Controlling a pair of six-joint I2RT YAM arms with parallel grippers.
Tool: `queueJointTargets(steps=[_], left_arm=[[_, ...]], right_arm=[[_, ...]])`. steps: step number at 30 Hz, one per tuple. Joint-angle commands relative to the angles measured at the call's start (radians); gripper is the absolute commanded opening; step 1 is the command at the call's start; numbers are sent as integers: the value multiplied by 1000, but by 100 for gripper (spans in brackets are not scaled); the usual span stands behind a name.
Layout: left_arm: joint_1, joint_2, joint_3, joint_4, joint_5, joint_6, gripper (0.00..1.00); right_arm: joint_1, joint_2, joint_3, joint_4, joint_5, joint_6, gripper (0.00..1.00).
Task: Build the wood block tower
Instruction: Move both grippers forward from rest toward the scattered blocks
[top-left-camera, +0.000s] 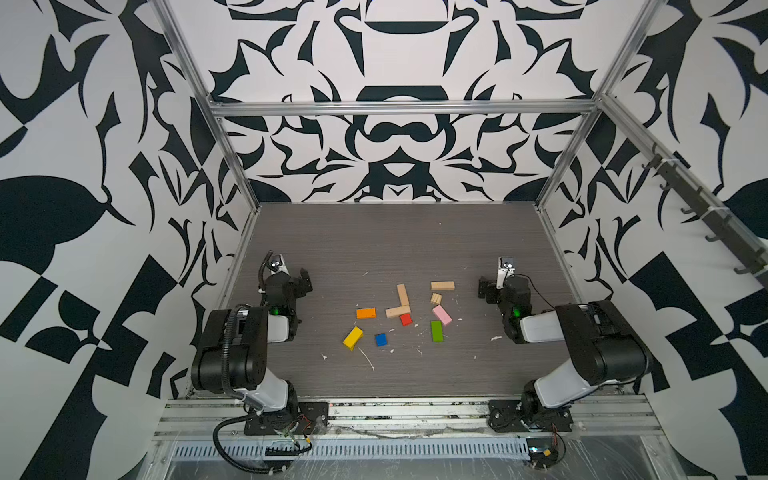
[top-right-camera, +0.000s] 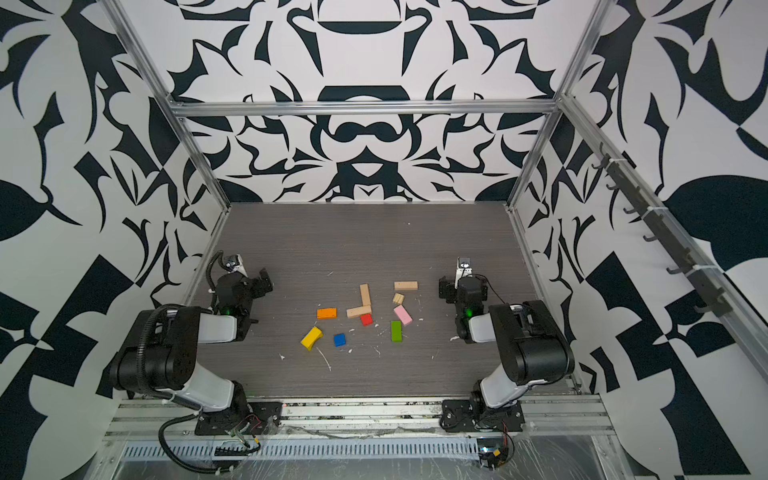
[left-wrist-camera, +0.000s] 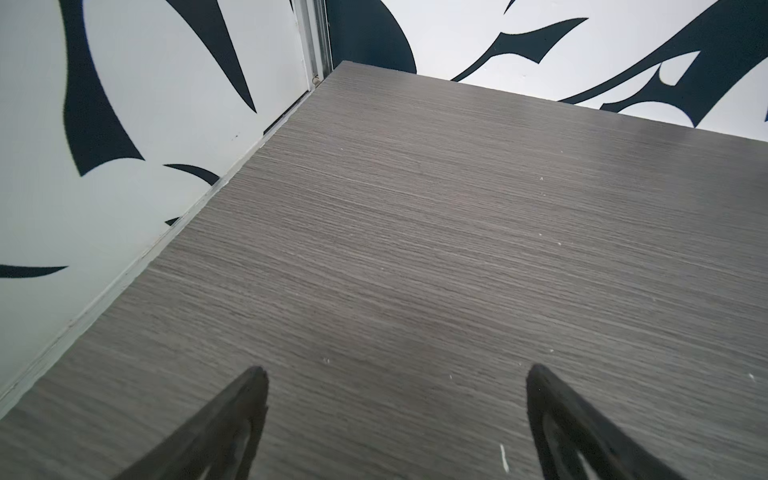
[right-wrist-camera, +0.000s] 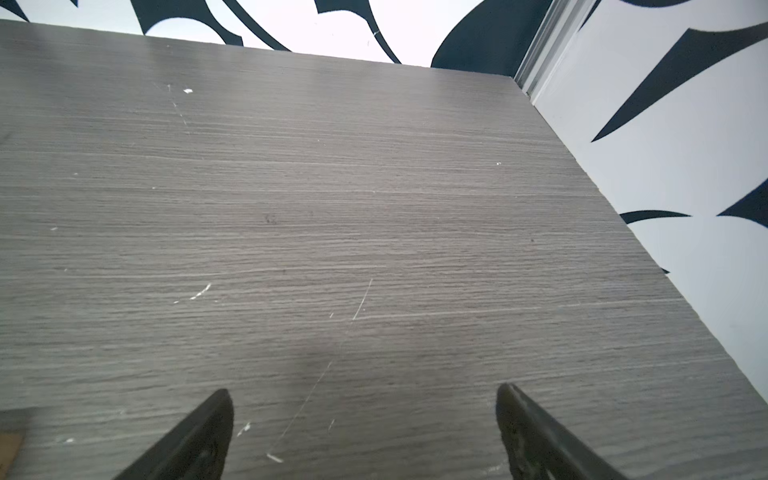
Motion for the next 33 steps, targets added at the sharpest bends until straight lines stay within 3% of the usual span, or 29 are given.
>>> queueJointTargets(steps=[1, 28, 33], left_arm=[[-2, -8, 3, 31, -13, 1, 100], [-1, -10, 3, 34, -12, 3, 99], [-1, -10, 3, 33, -6, 7, 100]], right_arm=[[-4, -24, 22, 21, -4, -5, 100], [-4, -27, 18, 24, -5, 2, 100], [-3, -91, 11, -10, 8, 14, 100]])
